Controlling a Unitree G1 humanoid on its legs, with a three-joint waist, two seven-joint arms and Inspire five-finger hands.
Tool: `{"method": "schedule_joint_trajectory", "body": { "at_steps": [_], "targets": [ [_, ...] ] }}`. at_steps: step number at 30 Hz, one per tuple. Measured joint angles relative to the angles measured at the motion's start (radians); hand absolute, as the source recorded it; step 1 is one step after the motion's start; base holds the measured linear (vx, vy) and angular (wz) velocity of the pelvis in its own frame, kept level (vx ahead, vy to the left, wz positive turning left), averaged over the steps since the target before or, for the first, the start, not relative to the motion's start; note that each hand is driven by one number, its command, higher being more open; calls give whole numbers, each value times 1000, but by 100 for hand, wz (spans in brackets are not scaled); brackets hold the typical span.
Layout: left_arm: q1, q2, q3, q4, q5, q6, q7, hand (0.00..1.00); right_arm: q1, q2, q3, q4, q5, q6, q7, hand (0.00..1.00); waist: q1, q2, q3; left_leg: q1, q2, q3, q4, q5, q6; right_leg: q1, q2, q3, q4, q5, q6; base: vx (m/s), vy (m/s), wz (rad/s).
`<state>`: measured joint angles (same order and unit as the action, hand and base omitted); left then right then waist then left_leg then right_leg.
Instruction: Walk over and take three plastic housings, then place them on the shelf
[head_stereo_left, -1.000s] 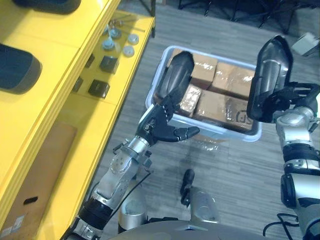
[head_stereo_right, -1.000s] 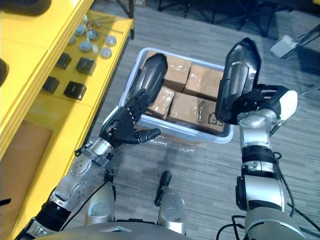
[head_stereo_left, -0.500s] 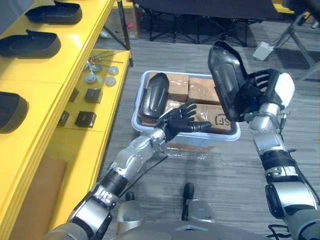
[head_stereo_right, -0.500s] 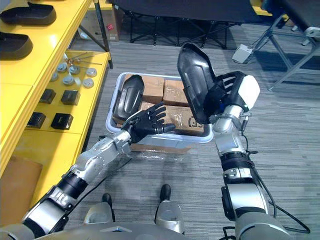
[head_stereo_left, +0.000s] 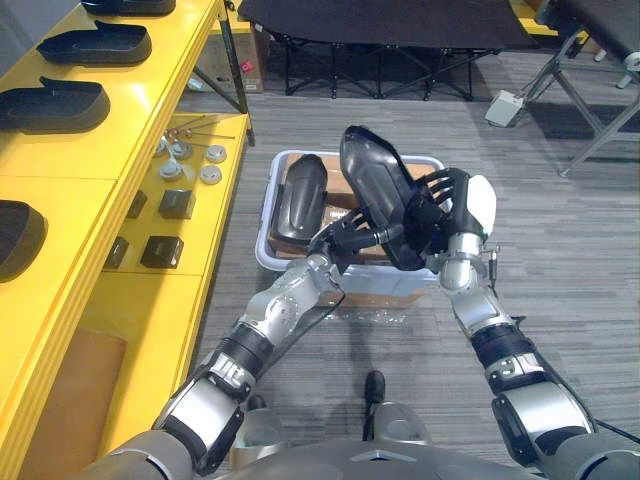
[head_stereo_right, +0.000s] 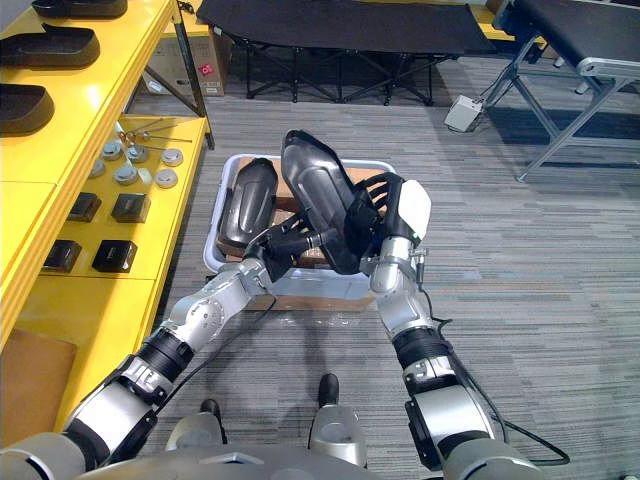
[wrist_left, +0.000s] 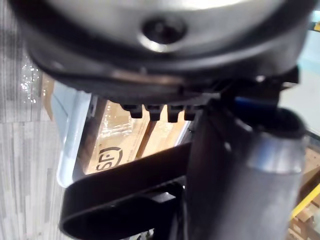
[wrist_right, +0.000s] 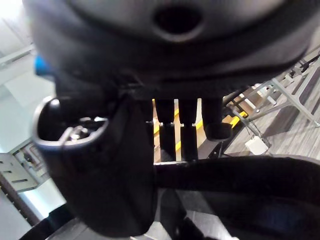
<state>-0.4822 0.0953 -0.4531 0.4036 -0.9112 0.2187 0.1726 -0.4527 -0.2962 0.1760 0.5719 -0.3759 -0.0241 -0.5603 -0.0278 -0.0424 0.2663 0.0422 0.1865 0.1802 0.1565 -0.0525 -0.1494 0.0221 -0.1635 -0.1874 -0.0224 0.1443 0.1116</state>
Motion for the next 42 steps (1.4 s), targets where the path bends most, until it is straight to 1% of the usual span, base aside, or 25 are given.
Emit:
{"method": "schedule_joint_trajectory", "body": {
  "at_steps": [2,4,6,10,12,13,17,23,24,25,26,27,29,32,35,37,38,41,42],
  "targets": [
    [-3,-5,0,0,-31,-2,3,100,10,21,18,0,0,-11,-2,0,-1,-1,0,1,0,-1,0,-1,0,2,0,-1,0,0,0,0,0,0],
    [-9,-11,-1,2,-31,-2,16,100,17,41,29,0,13,-15,-14,0,-1,-1,0,1,0,-2,2,-2,1,4,0,-1,0,0,0,0,0,0],
    [-12,-12,-1,2,-33,-3,33,100,26,51,33,0,29,-34,-22,0,-1,-1,0,2,0,-6,6,-4,2,9,0,-2,-1,0,0,-15,3,4],
    [-23,-19,-1,48,-71,-28,55,100,52,75,61,0,42,-77,-59,0,0,-3,-1,3,-1,-10,15,-8,2,17,-1,-3,-2,0,0,-25,2,1],
    [-23,-19,-2,58,-77,-31,62,100,55,80,71,0,45,-81,-63,0,-1,-3,-1,3,0,-10,14,-8,2,17,-1,-3,-2,0,-1,-39,-2,0],
    [-23,-20,-5,64,-77,-32,67,0,60,88,74,0,47,-90,-65,0,-1,-3,0,3,0,-10,13,-8,2,17,-1,-4,-3,0,-1,0,0,0],
    [-23,-20,-13,69,-106,-45,74,0,102,112,84,-36,49,-98,-91,0,0,-4,0,4,-1,-10,13,-8,2,20,-1,-4,-10,0,-1,0,0,0],
    [-21,-23,-22,70,-111,-69,112,0,131,127,94,-70,90,-104,-115,0,-1,-12,-2,17,-1,-5,5,-8,2,30,0,-3,-18,3,-1,2,0,-1],
    [-19,-24,-22,79,-111,-76,121,0,140,127,102,-86,89,-115,-123,0,-3,-14,-4,21,-2,-1,2,-8,2,32,0,-2,-19,3,-1,10,1,-5],
    [-19,-23,-19,90,-111,-89,132,0,151,127,112,-108,89,-128,-129,0,-5,-18,-6,22,-2,2,-1,-8,2,31,0,-2,-22,3,-1,15,-1,-7],
    [-19,-23,-11,109,-111,-115,153,0,166,127,130,-136,87,-151,-134,0,-7,-25,-11,22,-2,4,-3,-8,2,33,1,-1,-31,7,-1,12,-3,-5],
    [-19,-23,-7,114,-112,-123,163,0,170,127,139,-144,87,-160,-138,0,-7,-28,-12,21,-1,5,-3,-8,2,33,1,-1,-32,7,-1,0,0,0],
    [-16,-23,-15,116,-111,-146,168,0,172,132,149,-152,86,-163,-152,0,-3,-31,-14,22,-3,3,-4,-8,2,36,1,-1,-32,8,-1,12,6,4],
    [-5,-23,-16,115,-107,-158,168,0,173,137,154,-155,85,-163,-154,0,0,-35,-17,22,-3,1,-6,-8,2,37,0,-2,-33,7,-1,2,3,1],
    [24,-23,-19,109,-107,-198,167,0,184,143,166,-156,87,-180,-165,0,-3,-37,-18,33,-4,5,-14,-8,2,43,0,-1,-36,7,-2,-3,2,-1],
    [36,-24,-24,102,-107,-201,166,0,211,143,166,-178,87,-182,-169,0,-2,-37,-19,43,-5,5,-22,-7,2,56,0,-3,-47,7,-1,0,0,0],
    [49,-26,-25,91,-109,-213,166,0,222,143,166,-193,87,-186,-171,100,-3,-38,-19,43,-5,6,-23,-7,1,56,0,-4,-52,7,-1,0,0,0],
    [71,-48,-23,77,-113,-243,167,0,252,143,164,-217,87,-221,-189,100,-4,-38,-19,43,-5,3,-31,-6,1,56,0,-11,-53,7,-1,2,-1,3],
    [78,-52,-20,70,-107,-262,170,0,271,144,164,-248,87,-231,-201,100,-5,-38,-19,45,-6,3,-40,-3,1,55,0,-13,-53,7,-1,0,0,0]
  ]
}}
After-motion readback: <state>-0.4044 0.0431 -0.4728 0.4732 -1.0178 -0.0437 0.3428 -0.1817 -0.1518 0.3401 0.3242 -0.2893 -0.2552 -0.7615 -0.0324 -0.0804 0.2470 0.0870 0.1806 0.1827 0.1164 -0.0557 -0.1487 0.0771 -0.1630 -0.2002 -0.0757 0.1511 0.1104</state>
